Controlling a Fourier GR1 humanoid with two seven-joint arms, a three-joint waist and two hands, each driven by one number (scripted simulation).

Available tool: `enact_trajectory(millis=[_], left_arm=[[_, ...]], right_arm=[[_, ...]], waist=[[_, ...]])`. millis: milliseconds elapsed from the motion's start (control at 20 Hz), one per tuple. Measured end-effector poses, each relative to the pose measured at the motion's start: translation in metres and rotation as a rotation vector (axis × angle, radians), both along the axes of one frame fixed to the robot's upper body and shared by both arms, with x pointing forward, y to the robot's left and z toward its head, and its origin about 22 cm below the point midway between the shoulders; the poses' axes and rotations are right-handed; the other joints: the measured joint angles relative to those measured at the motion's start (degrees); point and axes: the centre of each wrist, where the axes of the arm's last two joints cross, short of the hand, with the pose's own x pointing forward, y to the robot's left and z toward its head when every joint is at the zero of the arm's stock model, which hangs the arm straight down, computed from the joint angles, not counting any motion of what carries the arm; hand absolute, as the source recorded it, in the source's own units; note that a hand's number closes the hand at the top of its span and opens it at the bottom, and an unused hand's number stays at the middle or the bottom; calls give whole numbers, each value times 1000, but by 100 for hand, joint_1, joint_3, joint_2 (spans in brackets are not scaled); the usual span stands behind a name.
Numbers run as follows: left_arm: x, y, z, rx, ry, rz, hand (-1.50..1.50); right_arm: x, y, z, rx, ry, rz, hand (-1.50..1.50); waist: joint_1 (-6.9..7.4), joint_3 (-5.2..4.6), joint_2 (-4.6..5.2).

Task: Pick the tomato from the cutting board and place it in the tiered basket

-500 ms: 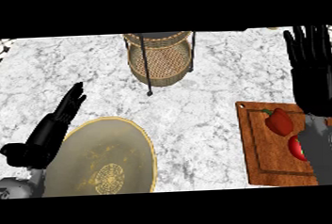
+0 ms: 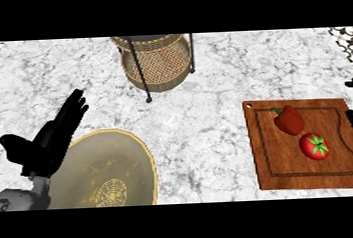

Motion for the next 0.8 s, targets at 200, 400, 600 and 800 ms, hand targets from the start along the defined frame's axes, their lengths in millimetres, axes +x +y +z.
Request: enact_trajectory(millis=[200, 400, 600, 800], left_arm=[[5, -11, 2, -21, 31, -5, 0], [10, -17, 7, -42, 58, -6, 0], [10, -15, 5, -39, 69, 0, 0], [10, -14, 6, -42, 73, 4, 0]], right_arm=[[-35, -38, -36, -48, -46, -1, -150], [-66, -70, -35, -228, -50, 44, -150], [-93, -89, -17, -465, -3, 6, -150], [-109, -101, 9, -713, 63, -80, -150]], waist=[[71, 13, -17], [82, -1, -36], [49, -22, -58], [18, -43, -65]])
